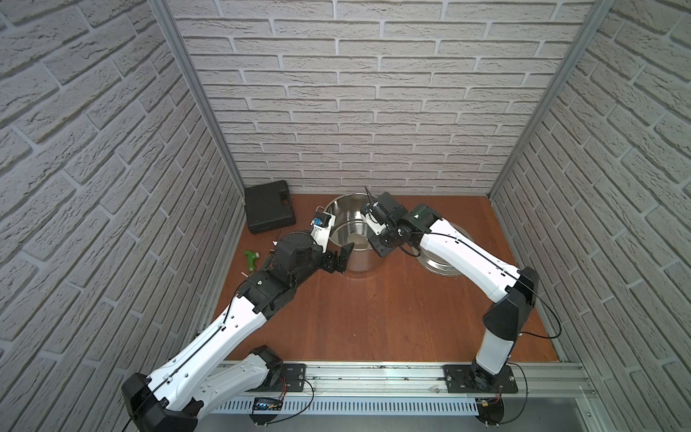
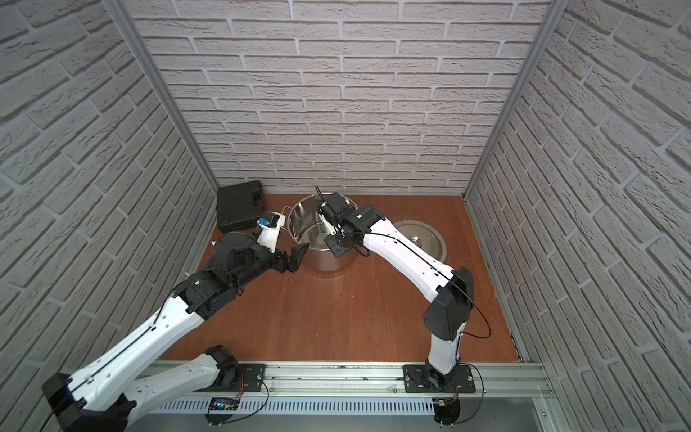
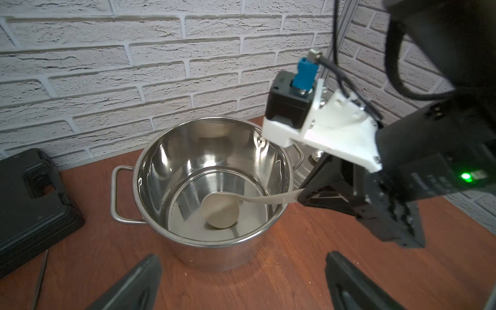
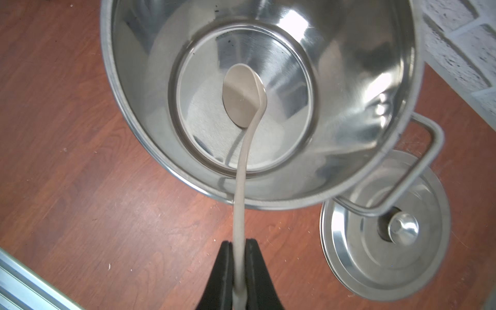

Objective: Stir the soup with a spoon
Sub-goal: Stir the soup in the pan with a stick.

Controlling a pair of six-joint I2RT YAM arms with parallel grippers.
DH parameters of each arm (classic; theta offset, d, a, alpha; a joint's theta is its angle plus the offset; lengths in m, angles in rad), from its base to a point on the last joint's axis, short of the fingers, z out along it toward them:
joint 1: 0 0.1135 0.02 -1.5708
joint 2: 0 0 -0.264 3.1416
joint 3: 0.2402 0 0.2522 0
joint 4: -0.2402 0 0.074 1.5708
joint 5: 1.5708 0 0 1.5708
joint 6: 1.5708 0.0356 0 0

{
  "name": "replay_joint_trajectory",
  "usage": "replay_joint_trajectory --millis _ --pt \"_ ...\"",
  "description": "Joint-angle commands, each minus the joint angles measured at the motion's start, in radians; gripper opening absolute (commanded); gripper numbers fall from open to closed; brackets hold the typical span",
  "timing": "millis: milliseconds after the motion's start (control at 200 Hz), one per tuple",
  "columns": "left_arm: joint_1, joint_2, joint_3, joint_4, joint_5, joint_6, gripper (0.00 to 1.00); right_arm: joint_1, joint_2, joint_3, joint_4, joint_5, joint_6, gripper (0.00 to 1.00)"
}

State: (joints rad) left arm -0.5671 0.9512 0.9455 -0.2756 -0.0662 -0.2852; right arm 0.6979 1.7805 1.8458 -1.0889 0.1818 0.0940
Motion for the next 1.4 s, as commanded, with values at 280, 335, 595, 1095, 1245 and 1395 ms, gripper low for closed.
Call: replay_joint_trajectory --millis 280,335,595,1095,1245,1395 --pt "-0.005 0.005 -0.004 0.04 0.017 0.011 0.98 -0.095 0.011 0.079 0.034 0.046 -0.016 0.02" --pt "-0.004 0.013 0.01 0.021 0.026 0.023 0.98 -0.097 0.04 0.121 0.026 0.042 -0.023 0.03" --pt "-0.001 0.081 0.083 -0.047 0.073 0.073 0.98 -0.093 0.172 0.313 -0.002 -0.031 -0.033 0.02" --pt "-0.001 0.067 0.048 0.029 0.018 0.089 0.98 -0.028 0.083 0.193 -0.005 -0.094 -0.046 0.03" --pt "-0.001 0.057 0.033 0.048 0.004 0.081 0.98 -0.033 -0.013 0.067 0.021 -0.03 -0.049 0.03" --pt "-0.001 0.048 0.02 0.065 -0.007 0.068 0.98 -0.069 -0.058 0.01 0.034 -0.004 -0.044 0.03"
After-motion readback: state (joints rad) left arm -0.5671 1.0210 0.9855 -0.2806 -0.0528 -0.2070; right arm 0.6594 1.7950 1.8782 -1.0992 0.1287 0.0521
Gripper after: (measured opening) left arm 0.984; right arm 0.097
